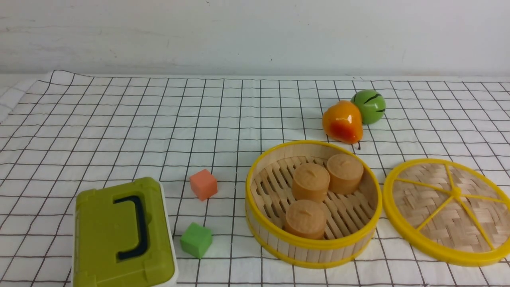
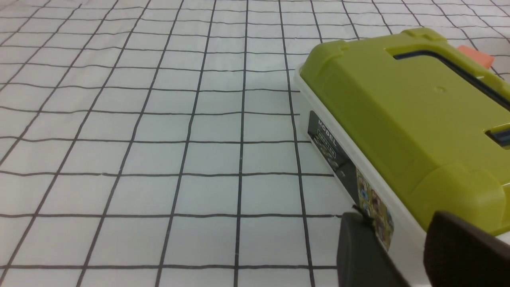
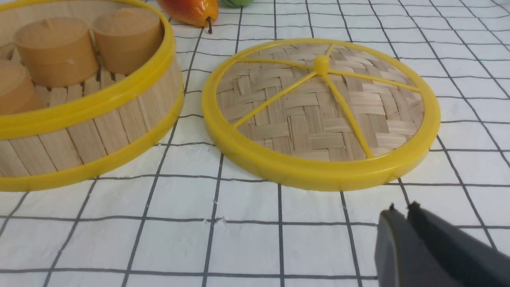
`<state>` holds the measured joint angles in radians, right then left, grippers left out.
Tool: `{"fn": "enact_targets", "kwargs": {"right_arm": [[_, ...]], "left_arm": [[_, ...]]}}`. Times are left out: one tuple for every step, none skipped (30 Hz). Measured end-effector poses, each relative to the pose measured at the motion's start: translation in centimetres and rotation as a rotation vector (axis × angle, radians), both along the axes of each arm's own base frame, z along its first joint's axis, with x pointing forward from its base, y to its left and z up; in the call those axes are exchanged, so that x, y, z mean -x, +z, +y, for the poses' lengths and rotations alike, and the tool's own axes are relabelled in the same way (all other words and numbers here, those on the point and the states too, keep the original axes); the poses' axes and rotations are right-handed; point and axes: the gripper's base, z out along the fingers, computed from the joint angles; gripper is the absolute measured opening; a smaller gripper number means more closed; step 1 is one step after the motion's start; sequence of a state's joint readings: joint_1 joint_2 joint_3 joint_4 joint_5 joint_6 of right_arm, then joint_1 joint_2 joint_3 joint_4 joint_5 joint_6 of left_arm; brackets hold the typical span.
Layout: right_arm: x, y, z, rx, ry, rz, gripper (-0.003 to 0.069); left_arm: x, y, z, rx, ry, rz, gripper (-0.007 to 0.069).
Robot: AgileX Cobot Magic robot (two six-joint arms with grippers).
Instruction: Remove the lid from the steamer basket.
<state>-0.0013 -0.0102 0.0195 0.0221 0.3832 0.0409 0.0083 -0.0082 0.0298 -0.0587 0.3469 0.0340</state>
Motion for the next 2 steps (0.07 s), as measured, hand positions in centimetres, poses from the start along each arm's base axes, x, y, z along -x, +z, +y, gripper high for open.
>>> {"fn": "enact_targets", "kwargs": {"right_arm": [[0.0, 0.0, 0.0, 0.0, 0.0, 0.0, 0.0038], [0.0, 0.0, 0.0, 0.0, 0.0, 0.0, 0.0038]], "left_arm": [[0.0, 0.0, 0.0, 0.0, 0.0, 0.0, 0.0239], [0.0, 0.0, 0.0, 0.0, 0.0, 0.0, 0.0239]]}}
